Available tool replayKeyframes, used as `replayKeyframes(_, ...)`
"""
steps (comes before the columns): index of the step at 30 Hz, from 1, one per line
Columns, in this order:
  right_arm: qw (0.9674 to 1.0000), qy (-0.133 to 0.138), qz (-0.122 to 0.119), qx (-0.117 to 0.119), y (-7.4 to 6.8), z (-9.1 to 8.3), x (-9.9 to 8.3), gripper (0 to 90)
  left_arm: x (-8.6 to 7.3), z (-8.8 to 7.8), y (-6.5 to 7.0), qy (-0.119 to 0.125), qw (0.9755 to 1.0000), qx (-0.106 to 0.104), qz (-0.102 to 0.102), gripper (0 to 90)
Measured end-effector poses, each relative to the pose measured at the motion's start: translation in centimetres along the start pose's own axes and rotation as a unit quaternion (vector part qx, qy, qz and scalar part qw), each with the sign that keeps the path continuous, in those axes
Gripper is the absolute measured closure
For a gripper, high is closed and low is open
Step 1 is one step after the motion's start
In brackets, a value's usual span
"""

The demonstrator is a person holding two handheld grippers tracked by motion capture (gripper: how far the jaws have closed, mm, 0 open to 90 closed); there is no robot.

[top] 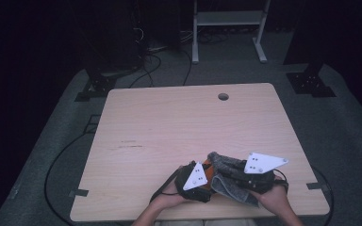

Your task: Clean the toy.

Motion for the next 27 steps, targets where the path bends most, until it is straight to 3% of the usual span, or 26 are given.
replayKeyframes(2,0.9999,0.004,0.016,-0.001,0.8,-0.2,-0.2,77.8,-0.1,-0.3,-0.1,0.005,1.0000,-0.001,-0.006,31.7)
replayKeyframes(4,0.9992,0.009,0.035,-0.017,2.4,-0.9,-0.7,77.8,-0.1,-0.3,-0.1,0.006,1.0000,-0.002,-0.006,32.2)
replayKeyframes(7,0.9960,0.009,0.074,-0.049,4.8,-2.3,-2.4,77.8,-0.2,-0.3,-0.2,0.008,0.9999,-0.005,-0.007,31.9)
replayKeyframes(9,0.9931,0.000,0.102,-0.058,5.7,-3.0,-3.8,77.8,-0.4,-0.5,-0.7,0.006,0.9998,-0.005,-0.020,28.7)
replayKeyframes(11,0.9926,-0.007,0.106,-0.058,5.8,-3.3,-4.3,77.8,-0.4,-0.5,-0.8,0.009,0.9996,-0.005,-0.028,26.2)
replayKeyframes(13,0.9937,0.004,0.101,-0.050,5.3,-3.0,-3.5,77.9,-0.5,-0.4,-0.9,0.008,0.9996,-0.003,-0.029,26.4)
replayKeyframes(17,0.9961,0.036,0.080,-0.002,2.7,-2.0,-0.9,77.9,-0.5,-0.5,-1.2,0.012,0.9989,0.005,-0.046,28.6)
replayKeyframes(19,0.9976,0.031,0.061,-0.001,2.0,-1.6,-0.6,77.9,-0.5,-0.7,-1.4,0.016,0.9981,0.006,-0.060,29.4)
replayKeyframes(22,0.9966,0.033,0.075,-0.007,2.8,-1.7,-1.3,77.9,-0.6,-1.0,-1.8,0.023,0.9963,0.013,-0.082,30.6)
replayKeyframes(25,0.9936,0.015,0.106,-0.035,4.8,-2.5,-3.3,77.9,-0.6,-0.9,-2.1,0.025,0.9953,0.017,-0.092,30.8)
replayKeyframes(27,0.9934,0.002,0.106,-0.044,5.1,-2.8,-3.8,77.9,-0.5,-0.8,-2.2,0.025,0.9948,0.021,-0.097,30.9)
Point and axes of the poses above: each handheld gripper's, and its own axes: z roughly forward along the jaws, x roughly out of its top, y roughly to its right, the point moved 10 cm from there along z, roughly forward along the jaws, and after that the axes turned 13 degrees about y, right-handed, at the moved point
